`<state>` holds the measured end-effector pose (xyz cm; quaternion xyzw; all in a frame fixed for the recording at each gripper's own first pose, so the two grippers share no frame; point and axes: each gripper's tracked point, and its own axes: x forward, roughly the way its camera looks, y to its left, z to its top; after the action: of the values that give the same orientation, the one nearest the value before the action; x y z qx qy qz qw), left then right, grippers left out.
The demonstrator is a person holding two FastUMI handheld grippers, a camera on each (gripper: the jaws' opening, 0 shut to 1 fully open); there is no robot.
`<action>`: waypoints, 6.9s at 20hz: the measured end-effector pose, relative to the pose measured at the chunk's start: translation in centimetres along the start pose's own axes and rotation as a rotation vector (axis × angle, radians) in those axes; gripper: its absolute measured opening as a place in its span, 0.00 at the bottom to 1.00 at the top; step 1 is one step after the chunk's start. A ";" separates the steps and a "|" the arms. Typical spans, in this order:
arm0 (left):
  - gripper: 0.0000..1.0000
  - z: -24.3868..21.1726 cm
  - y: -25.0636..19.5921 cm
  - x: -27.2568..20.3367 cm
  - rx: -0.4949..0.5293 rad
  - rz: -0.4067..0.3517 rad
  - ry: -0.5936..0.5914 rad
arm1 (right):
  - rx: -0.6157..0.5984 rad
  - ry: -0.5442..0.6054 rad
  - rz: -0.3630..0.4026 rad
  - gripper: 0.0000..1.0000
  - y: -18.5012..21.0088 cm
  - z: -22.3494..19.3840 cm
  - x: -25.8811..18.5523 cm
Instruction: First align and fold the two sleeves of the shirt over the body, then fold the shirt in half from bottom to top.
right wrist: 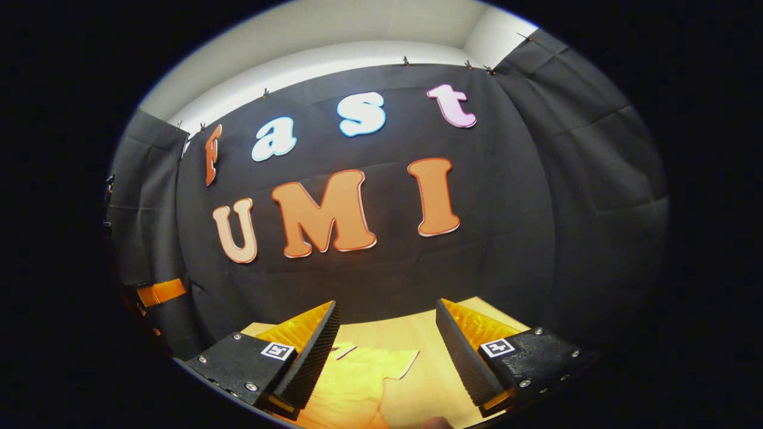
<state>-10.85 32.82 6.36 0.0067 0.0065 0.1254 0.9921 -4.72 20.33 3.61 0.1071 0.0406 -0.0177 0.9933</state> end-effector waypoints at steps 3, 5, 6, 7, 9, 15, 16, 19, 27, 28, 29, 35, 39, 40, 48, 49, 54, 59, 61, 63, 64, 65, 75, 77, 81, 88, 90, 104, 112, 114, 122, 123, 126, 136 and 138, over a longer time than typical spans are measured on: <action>0.98 -1.3 3.8 0.1 -0.013 0.033 0.052 | -0.044 0.067 0.012 0.98 2.5 -1.5 -0.5; 0.98 -1.6 4.8 0.0 -0.019 0.044 0.072 | -0.079 0.063 0.005 0.98 3.0 -0.8 -0.5; 0.98 -1.8 4.8 0.2 -0.007 0.056 0.077 | -0.107 0.063 0.001 0.98 3.0 -0.7 0.0; 0.98 -1.7 4.9 0.4 0.008 0.064 0.076 | -0.135 0.060 0.003 0.98 3.0 -0.5 0.4; 0.98 -1.0 4.7 0.9 0.019 0.065 0.070 | -0.147 0.066 0.012 0.98 3.1 0.0 1.6; 0.98 1.0 2.5 3.5 0.021 0.109 0.046 | -0.130 0.136 0.034 0.98 1.3 -0.6 5.6; 0.98 0.9 2.2 3.8 0.025 0.119 0.046 | -0.125 0.140 0.049 0.98 1.1 -0.5 6.3; 0.98 0.4 1.8 4.7 0.042 0.138 0.048 | -0.117 0.182 0.047 0.98 -0.4 -1.1 8.2; 0.98 -2.0 1.9 9.1 0.079 0.089 0.105 | -0.104 0.389 -0.042 0.98 -2.2 -4.7 13.0; 0.98 -2.1 2.2 9.5 0.084 0.080 0.105 | -0.101 0.413 -0.054 0.98 -2.0 -5.1 13.7; 0.98 -2.3 2.4 10.1 0.090 0.070 0.114 | -0.100 0.435 -0.068 0.98 -2.1 -5.5 14.5; 0.98 -4.1 5.7 11.7 0.089 0.072 0.157 | -0.143 0.617 -0.136 0.98 -2.3 -9.4 18.9; 0.98 -5.6 8.4 12.1 0.098 0.103 0.190 | -0.089 0.771 -0.201 0.98 -3.8 -13.5 21.1; 0.98 -6.1 9.0 12.1 0.095 0.110 0.200 | -0.076 0.801 -0.215 0.98 -4.2 -14.5 21.7; 0.98 -9.2 12.4 13.5 0.081 0.159 0.276 | -0.022 1.088 -0.279 0.99 -6.3 -25.1 23.8; 0.98 -9.5 12.7 13.7 0.082 0.161 0.286 | -0.026 1.115 -0.288 0.99 -6.6 -26.3 23.9; 0.98 -11.4 13.4 14.2 0.079 0.170 0.335 | -0.031 1.218 -0.331 0.99 -7.8 -31.2 24.2; 0.98 -12.8 13.9 14.7 0.084 0.185 0.378 | -0.025 1.281 -0.348 1.00 -8.4 -34.3 24.6; 0.98 -13.6 14.2 14.7 0.090 0.190 0.392 | -0.005 1.299 -0.356 0.99 -8.4 -35.3 24.7; 0.98 -13.9 14.4 14.4 0.088 0.194 0.403 | -0.004 1.308 -0.359 0.95 -8.4 -36.1 24.5; 0.98 -14.1 14.5 14.4 0.085 0.195 0.408 | -0.017 1.315 -0.365 0.92 -8.8 -36.4 24.3; 0.98 -14.2 14.7 14.4 0.082 0.197 0.413 | -0.011 1.323 -0.357 0.91 -8.7 -36.6 24.2; 0.98 -14.7 14.9 13.9 0.069 0.192 0.428 | 0.152 1.276 -0.383 0.00 -7.4 -36.8 24.6; 0.98 -14.7 15.3 13.6 0.072 0.196 0.423 | 0.181 1.267 -0.364 0.00 -7.0 -36.7 24.7; 0.96 -14.3 16.1 13.5 0.062 0.201 0.417 | 0.123 1.190 -0.329 0.00 -6.7 -34.0 25.6; 0.98 -13.9 17.2 12.6 0.037 0.181 0.399 | -0.002 1.094 -0.255 0.00 -2.4 -28.4 26.3; 0.98 -13.8 18.0 12.4 0.031 0.175 0.395 | -0.028 1.070 -0.229 0.00 -0.4 -27.2 26.4; 0.99 -13.5 24.9 10.0 0.012 0.182 0.393 | -0.159 1.073 -0.038 0.00 14.4 -28.9 25.2; 1.00 -15.0 27.6 8.9 0.007 0.208 0.427 | -0.129 1.132 0.040 0.08 19.4 -32.7 24.4; 0.98 -15.4 27.8 8.8 0.004 0.210 0.434 | -0.114 1.136 0.063 0.14 20.3 -33.1 24.4; 0.98 -16.1 26.2 9.7 -0.018 0.184 0.454 | -0.109 1.068 0.104 0.99 21.2 -32.7 25.0; 0.98 -16.3 25.8 9.8 -0.023 0.177 0.460 | -0.104 1.058 0.102 0.99 21.0 -32.4 25.0; 0.98 -16.8 24.3 10.4 -0.035 0.152 0.483 | -0.113 1.012 0.101 0.99 20.5 -30.8 25.1; 0.98 -20.6 18.1 12.7 -0.079 0.050 0.636 | -0.164 0.778 0.107 0.99 17.0 -21.4 25.4; 0.98 -22.1 16.9 13.2 -0.093 0.032 0.691 | -0.184 0.721 0.104 0.99 16.1 -19.3 25.4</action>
<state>-2.59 52.71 -15.59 -0.0813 0.3361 0.1359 0.9284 19.77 39.49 -13.96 0.0188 0.3837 0.0755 0.9202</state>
